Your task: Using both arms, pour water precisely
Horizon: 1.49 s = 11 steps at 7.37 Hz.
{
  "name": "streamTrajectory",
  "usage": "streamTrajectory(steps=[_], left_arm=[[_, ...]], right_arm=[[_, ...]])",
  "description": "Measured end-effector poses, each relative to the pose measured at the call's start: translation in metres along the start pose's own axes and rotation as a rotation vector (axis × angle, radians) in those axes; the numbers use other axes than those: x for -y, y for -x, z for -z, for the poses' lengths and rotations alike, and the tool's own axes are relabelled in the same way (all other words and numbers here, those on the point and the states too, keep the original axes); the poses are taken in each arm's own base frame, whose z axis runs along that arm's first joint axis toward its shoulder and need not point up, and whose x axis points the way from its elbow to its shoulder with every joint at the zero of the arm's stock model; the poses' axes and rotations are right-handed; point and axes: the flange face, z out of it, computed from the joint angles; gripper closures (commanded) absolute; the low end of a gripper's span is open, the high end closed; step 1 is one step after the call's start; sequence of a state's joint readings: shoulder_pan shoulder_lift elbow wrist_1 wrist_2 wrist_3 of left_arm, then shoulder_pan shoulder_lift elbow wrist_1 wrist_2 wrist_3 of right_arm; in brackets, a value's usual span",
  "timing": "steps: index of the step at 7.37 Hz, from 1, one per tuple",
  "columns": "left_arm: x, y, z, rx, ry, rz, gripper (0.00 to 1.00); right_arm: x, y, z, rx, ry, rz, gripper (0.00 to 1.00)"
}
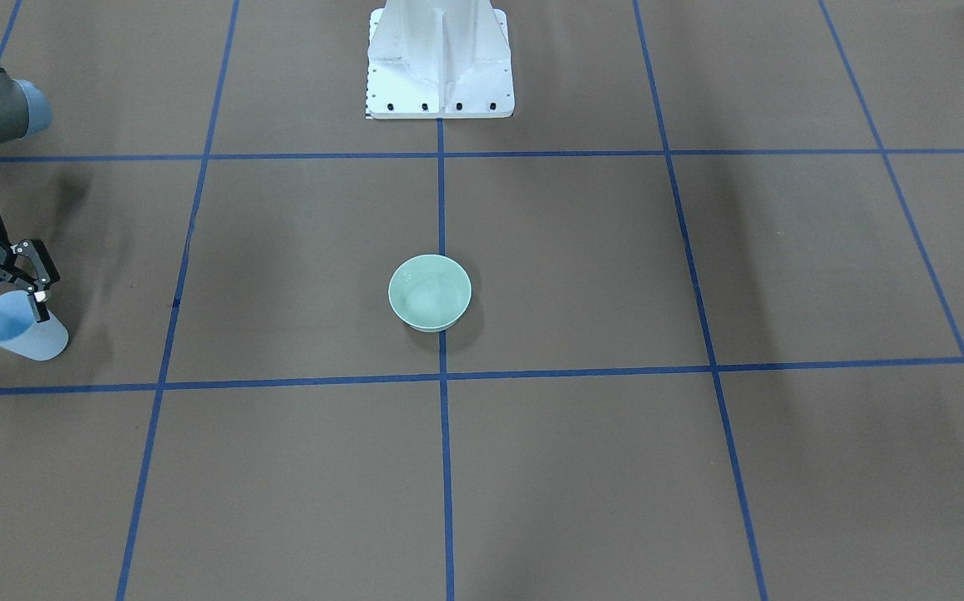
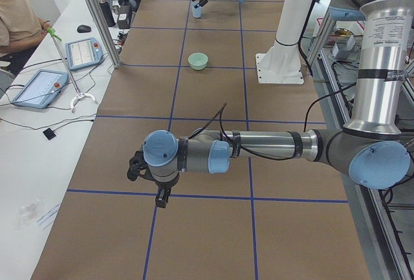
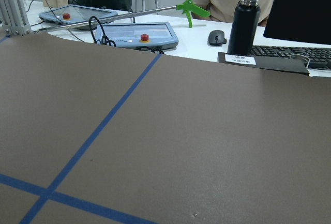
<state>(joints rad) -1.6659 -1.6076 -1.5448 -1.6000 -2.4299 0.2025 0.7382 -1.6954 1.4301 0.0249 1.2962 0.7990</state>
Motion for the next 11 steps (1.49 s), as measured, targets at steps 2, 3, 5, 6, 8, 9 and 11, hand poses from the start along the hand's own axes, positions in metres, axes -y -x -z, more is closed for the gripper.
streamTrajectory(steps=[2,3,5,6,8,9,11], left_arm=[[0.0,0.0,0.0,0.0,0.0,-0.001,0.0],[0.0,-0.001,0.001,0.0,-0.003,-0.004,0.0],[0.003,-0.005,0.004,0.0,-0.032,-0.041,0.0],[0.008,-0.011,0.008,-0.005,-0.074,-0.09,0.0],[0.02,-0.03,0.016,-0.007,-0.166,-0.159,0.0],[0.03,-0.049,0.013,-0.014,-0.205,-0.193,0.0],[0.059,-0.105,0.0,-0.057,-0.236,-0.186,0.0]], right_arm=[[0.021,-0.02,0.002,-0.001,0.002,-0.018,0.0],[0.042,-0.038,0.001,0.001,0.032,-0.034,0.0],[0.104,-0.066,-0.013,0.008,0.131,-0.08,0.0],[0.14,-0.08,-0.021,0.01,0.2,-0.108,0.0],[0.187,-0.108,-0.028,-0.009,0.329,-0.123,0.0],[0.197,-0.122,-0.027,-0.024,0.391,-0.116,0.0],[0.2,-0.156,-0.021,-0.062,0.519,-0.096,0.0]])
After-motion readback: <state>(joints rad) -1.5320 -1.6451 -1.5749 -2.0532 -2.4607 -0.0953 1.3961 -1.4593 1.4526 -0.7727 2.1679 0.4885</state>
